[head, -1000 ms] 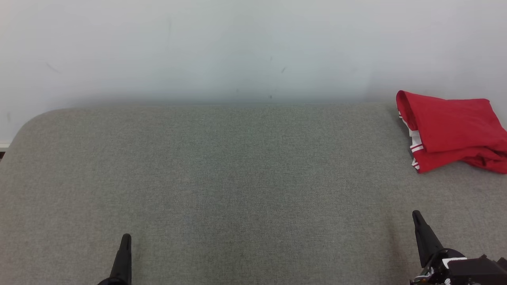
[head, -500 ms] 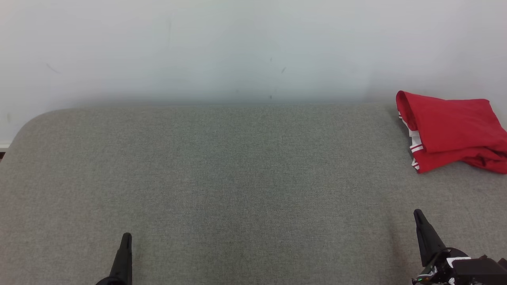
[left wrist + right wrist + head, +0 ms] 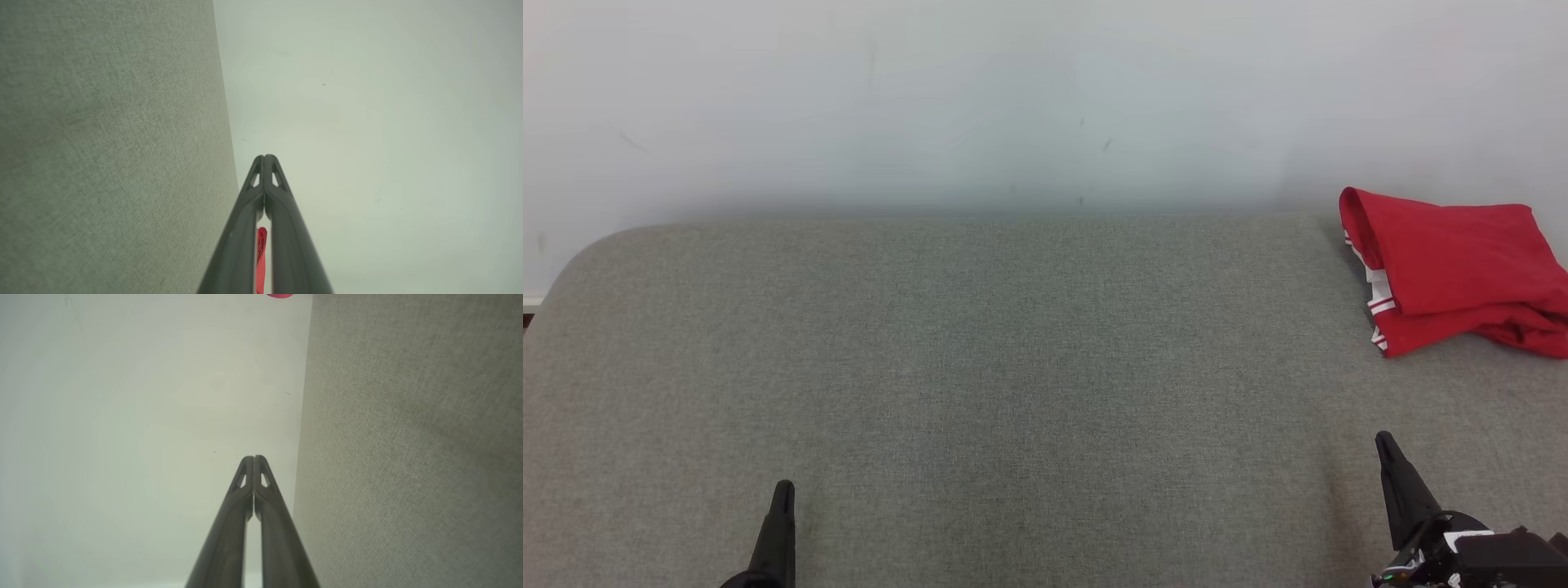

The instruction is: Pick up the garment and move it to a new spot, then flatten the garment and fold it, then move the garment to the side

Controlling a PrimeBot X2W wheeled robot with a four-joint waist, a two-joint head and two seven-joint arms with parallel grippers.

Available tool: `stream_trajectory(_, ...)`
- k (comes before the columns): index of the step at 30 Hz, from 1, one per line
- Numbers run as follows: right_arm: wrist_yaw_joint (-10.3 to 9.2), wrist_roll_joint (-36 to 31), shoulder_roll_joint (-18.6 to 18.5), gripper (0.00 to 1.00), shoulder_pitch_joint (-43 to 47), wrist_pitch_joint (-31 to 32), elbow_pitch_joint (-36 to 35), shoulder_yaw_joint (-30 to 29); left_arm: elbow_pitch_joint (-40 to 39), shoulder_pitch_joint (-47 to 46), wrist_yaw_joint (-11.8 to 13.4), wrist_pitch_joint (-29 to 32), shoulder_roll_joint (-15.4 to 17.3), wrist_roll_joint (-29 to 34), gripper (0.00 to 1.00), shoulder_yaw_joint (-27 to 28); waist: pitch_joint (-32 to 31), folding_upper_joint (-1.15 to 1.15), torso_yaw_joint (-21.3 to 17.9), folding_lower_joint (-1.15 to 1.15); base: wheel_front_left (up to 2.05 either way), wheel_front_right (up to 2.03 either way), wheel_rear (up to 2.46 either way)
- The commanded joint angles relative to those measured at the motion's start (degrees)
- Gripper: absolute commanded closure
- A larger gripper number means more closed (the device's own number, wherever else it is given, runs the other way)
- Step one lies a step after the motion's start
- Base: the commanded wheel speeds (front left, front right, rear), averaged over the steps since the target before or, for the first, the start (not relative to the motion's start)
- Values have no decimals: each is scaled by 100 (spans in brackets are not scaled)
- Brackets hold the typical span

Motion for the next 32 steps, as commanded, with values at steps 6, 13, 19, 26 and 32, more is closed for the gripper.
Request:
stream_trajectory(6, -12, -59, 26, 100, -31, 31, -10, -31, -17, -43, -19, 2, 15, -35, 100, 2, 0, 0, 0, 0, 0, 0, 0)
stream_trajectory(13, -12, -73, 38, 100, -34, 38, -8, -48, -17, -43, -19, 2, 15, -35, 100, 2, 0, 0, 0, 0, 0, 0, 0)
stream_trajectory(19, -12, -84, 51, 100, -37, 53, -6, -61, -17, -43, -19, 2, 15, -35, 100, 4, 0, 0, 0, 0, 0, 0, 0)
stream_trajectory(26, -12, -87, 62, 100, -40, 65, -4, -78, -17, -43, -19, 2, 15, -35, 100, 2, 0, 0, 0, 0, 0, 0, 0)
stream_trajectory(32, -12, -100, 72, 100, -42, 80, -3, -88, -17, -43, -19, 2, 15, -35, 100, 3, 0, 0, 0, 0, 0, 0, 0)
